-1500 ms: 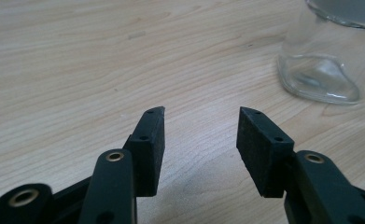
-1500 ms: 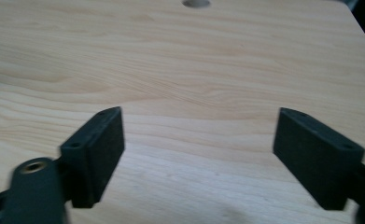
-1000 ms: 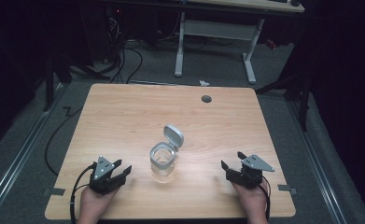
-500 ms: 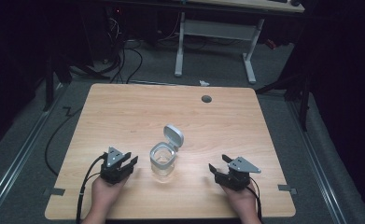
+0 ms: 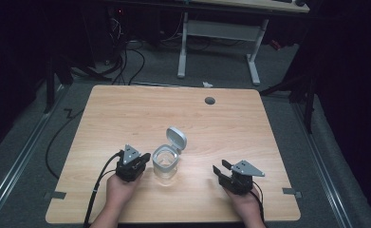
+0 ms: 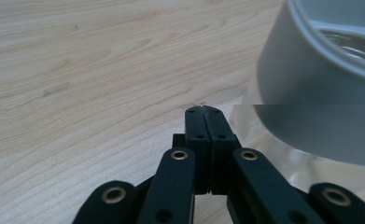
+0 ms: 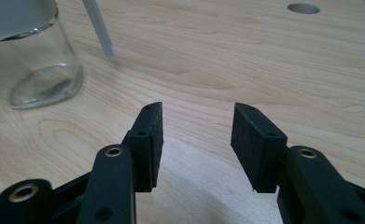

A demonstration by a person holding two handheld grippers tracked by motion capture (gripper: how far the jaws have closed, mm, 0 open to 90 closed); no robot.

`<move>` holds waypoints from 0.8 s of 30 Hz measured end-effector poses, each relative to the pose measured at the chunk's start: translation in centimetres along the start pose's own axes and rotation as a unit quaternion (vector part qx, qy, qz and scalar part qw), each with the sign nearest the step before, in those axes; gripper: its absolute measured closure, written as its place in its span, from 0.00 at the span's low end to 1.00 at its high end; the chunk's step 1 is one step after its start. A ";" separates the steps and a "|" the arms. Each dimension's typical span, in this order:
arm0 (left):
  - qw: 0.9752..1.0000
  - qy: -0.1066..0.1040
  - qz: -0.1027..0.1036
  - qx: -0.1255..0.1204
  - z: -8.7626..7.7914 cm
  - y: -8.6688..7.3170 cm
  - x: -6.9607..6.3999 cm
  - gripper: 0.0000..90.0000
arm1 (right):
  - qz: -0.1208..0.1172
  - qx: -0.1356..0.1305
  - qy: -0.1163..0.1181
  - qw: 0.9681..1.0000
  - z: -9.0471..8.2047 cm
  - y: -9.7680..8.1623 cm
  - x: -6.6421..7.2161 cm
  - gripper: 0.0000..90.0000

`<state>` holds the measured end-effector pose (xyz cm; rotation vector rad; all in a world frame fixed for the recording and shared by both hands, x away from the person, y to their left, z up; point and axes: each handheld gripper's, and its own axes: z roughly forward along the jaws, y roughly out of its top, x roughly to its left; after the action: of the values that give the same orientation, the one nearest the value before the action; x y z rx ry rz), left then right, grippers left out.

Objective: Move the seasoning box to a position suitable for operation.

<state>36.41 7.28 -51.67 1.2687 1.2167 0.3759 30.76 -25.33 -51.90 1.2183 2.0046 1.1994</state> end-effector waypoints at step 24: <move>1.000 -0.022 0.006 0.006 -1.7 -1.5 -1.7 1.00 | 0.014 0.007 0.014 1.000 -0.1 -0.2 0.1 0.87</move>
<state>33.74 6.30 -51.85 1.2888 1.1769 0.3481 30.59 -25.35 -52.00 1.2465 2.0258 1.2224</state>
